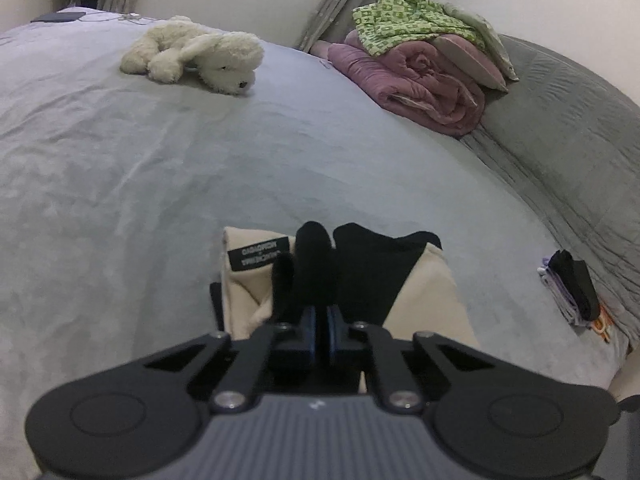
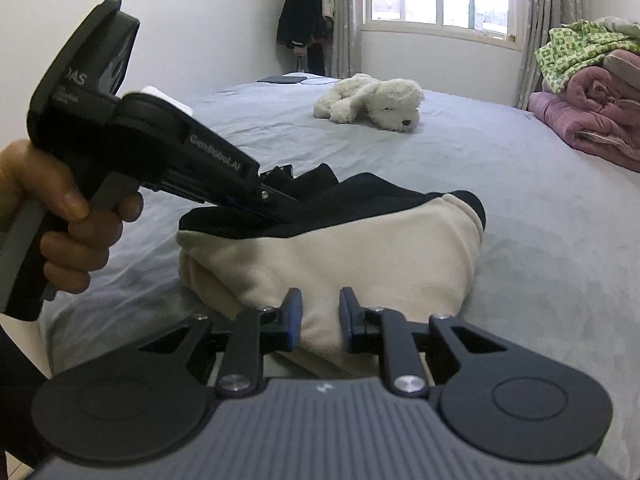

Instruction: Fold clothes

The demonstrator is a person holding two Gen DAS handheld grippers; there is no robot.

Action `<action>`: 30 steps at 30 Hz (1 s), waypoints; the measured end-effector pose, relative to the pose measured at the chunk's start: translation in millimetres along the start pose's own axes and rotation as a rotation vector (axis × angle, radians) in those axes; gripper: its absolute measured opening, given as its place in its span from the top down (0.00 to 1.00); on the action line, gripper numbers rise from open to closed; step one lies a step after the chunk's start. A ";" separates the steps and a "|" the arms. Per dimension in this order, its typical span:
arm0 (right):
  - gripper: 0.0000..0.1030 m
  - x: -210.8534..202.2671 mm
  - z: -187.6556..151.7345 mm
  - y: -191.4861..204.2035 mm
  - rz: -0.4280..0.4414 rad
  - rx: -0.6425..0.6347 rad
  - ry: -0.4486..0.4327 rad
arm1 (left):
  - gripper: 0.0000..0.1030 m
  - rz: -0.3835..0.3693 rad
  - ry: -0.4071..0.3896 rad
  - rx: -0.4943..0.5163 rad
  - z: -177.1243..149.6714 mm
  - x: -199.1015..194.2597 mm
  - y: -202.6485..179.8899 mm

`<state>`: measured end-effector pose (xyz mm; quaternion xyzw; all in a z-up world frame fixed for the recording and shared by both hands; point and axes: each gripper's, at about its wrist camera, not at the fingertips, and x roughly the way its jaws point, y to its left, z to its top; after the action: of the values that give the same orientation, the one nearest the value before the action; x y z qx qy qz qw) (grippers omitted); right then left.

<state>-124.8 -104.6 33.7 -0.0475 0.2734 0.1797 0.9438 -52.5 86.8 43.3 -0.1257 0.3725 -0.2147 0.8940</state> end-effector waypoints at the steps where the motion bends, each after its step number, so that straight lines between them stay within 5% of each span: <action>1: 0.80 -1.6 1.4 0.8 -0.003 -0.008 0.003 | 0.92 0.004 -0.002 0.000 -0.5 0.1 0.1; 17: 0.81 -4.0 -10.8 -17.0 -0.047 0.038 -0.005 | 0.97 0.014 -0.003 -0.028 -3.6 -14.1 2.7; 24: 0.81 -6.8 -10.0 -21.9 -0.035 0.061 -0.006 | 0.96 0.041 0.006 0.082 -19.0 -30.4 -8.2; 30: 0.81 -24.7 -3.3 -21.3 -0.055 0.084 -0.013 | 0.95 0.068 0.021 0.068 -19.6 -27.6 -3.6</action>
<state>-138.1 -132.7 43.8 -0.0144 0.2733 0.1424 0.9512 -85.0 95.6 48.0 -0.0803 0.3784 -0.1982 0.9006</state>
